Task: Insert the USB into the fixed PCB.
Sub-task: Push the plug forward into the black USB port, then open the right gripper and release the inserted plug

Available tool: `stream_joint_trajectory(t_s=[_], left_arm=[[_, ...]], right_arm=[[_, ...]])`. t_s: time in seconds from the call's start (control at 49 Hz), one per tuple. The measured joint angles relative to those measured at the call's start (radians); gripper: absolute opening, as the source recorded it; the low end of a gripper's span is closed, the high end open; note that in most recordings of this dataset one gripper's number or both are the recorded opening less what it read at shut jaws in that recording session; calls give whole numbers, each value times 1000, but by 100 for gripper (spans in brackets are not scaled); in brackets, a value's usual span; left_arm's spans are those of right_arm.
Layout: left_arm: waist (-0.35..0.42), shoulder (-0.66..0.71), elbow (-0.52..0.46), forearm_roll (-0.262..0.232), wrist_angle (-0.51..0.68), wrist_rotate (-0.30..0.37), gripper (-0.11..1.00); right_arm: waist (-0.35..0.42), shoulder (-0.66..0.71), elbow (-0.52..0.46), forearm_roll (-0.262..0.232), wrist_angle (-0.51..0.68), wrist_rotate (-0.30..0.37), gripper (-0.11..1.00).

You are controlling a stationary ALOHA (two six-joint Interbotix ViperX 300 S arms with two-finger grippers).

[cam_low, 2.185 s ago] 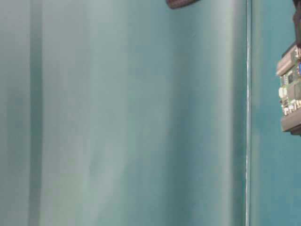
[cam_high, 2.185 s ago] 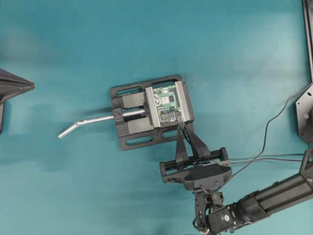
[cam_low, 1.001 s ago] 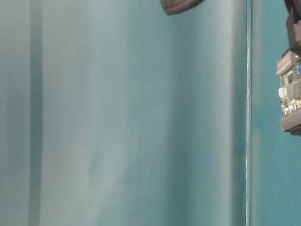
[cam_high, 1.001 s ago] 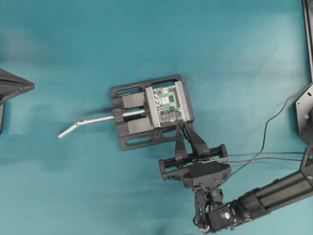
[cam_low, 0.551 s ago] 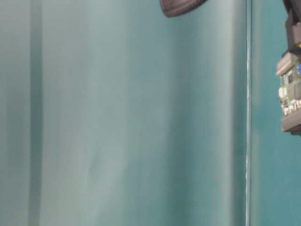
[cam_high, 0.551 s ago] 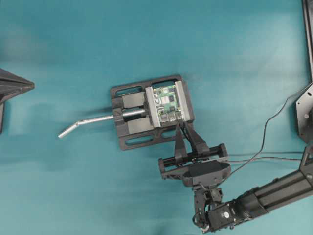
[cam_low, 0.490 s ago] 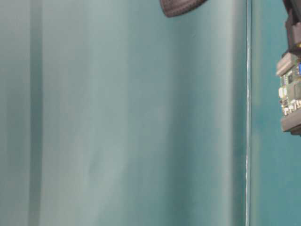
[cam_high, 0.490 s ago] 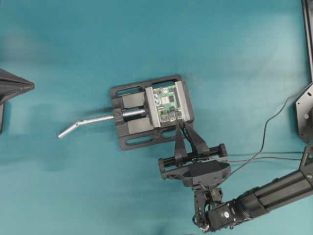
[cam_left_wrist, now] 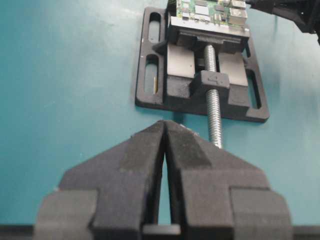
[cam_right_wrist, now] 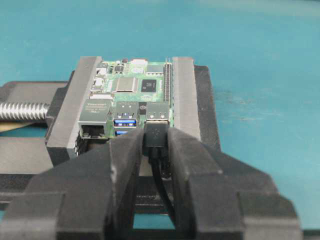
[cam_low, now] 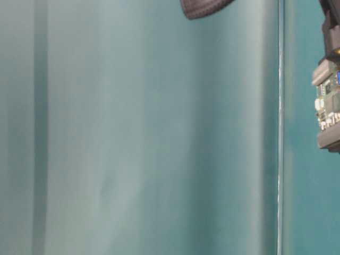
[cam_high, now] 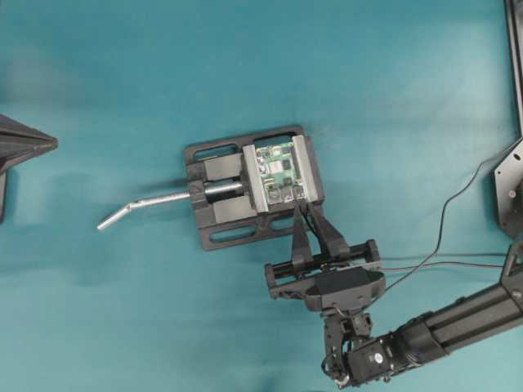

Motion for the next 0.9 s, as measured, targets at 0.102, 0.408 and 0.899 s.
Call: stream_joint_trajectory(t_s=[0.102, 0.408, 0.899], left_arm=[[0, 0, 0, 0, 2, 0, 0], [0, 0, 0, 0, 2, 0, 0], [0, 0, 0, 0, 0, 0, 0]], right_arm=[[-2, 0, 0, 0, 0, 0, 20], [-20, 0, 0, -8, 0, 2, 34], [14, 0, 0, -12, -5, 0, 38]])
